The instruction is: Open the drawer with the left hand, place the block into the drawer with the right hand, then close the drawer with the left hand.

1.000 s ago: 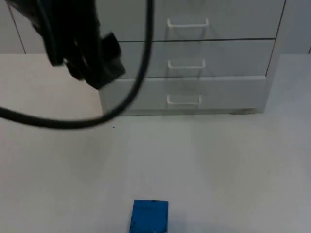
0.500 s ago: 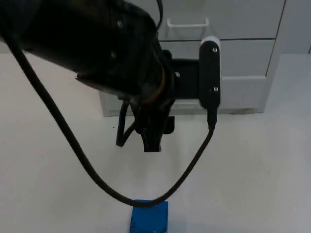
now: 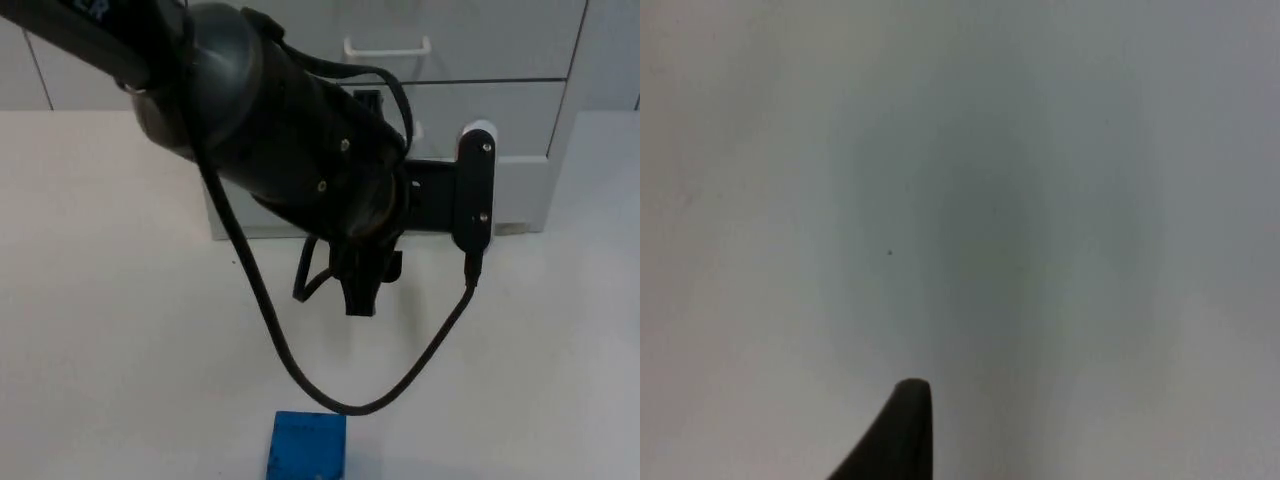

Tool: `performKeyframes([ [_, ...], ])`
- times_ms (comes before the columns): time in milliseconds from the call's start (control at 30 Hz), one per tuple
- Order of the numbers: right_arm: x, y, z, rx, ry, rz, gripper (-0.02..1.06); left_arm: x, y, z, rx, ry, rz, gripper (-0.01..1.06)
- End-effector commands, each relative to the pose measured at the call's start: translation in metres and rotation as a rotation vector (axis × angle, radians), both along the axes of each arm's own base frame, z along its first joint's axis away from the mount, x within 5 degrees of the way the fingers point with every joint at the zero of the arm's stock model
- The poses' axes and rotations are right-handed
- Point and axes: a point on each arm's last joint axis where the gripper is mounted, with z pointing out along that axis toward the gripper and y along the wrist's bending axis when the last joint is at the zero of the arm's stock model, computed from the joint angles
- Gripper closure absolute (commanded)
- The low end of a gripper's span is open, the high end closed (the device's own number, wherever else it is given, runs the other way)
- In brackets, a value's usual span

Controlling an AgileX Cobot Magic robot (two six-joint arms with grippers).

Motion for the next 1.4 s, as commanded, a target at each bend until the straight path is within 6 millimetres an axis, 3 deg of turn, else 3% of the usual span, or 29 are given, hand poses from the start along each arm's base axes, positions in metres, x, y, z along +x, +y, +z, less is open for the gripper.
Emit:
performKeyframes([
  [0, 0.0, -0.001, 0.0, -0.004, -0.012, -0.002, 0.02, 0.004, -0.004, -0.003, -0.001, -0.008, 0.001, 0.38],
  [400, 0.001, -0.001, 0.0, -0.005, -0.016, -0.002, 0.02, 0.022, -0.009, -0.032, 0.007, -0.013, 0.037, 0.4],
  [633, 0.001, 0.0, 0.0, 0.007, -0.016, -0.007, 0.02, 0.04, 0.004, -0.042, -0.02, -0.004, 0.111, 0.4],
  [767, 0.001, 0.0, 0.0, 0.015, -0.021, -0.007, 0.02, 0.045, 0.007, -0.047, -0.008, -0.006, 0.111, 0.49],
  [833, 0.001, 0.001, 0.0, 0.017, -0.028, -0.006, 0.02, 0.045, 0.008, -0.049, -0.002, -0.006, 0.109, 0.63],
  [900, 0.002, 0.001, 0.001, 0.018, -0.036, -0.005, 0.02, 0.045, 0.008, -0.05, -0.005, 0.0, 0.119, 0.83],
  [933, 0.002, 0.001, 0.001, 0.018, -0.036, -0.005, 0.02, 0.045, 0.008, -0.05, -0.005, 0.0, 0.119, 0.83],
  [1000, 0.002, 0.001, 0.001, 0.018, -0.041, -0.004, 0.02, 0.041, 0.005, -0.05, -0.014, 0.008, 0.146, 1.05],
  [1133, 0.002, 0.001, 0.001, 0.018, -0.041, -0.004, 0.02, 0.028, -0.004, -0.048, 0.01, 0.025, 0.154, 1.05],
  [1367, 0.003, 0.001, 0.001, 0.019, -0.044, -0.004, 0.02, -0.015, -0.027, -0.033, 0.057, 0.238, 0.106, 1.05],
])
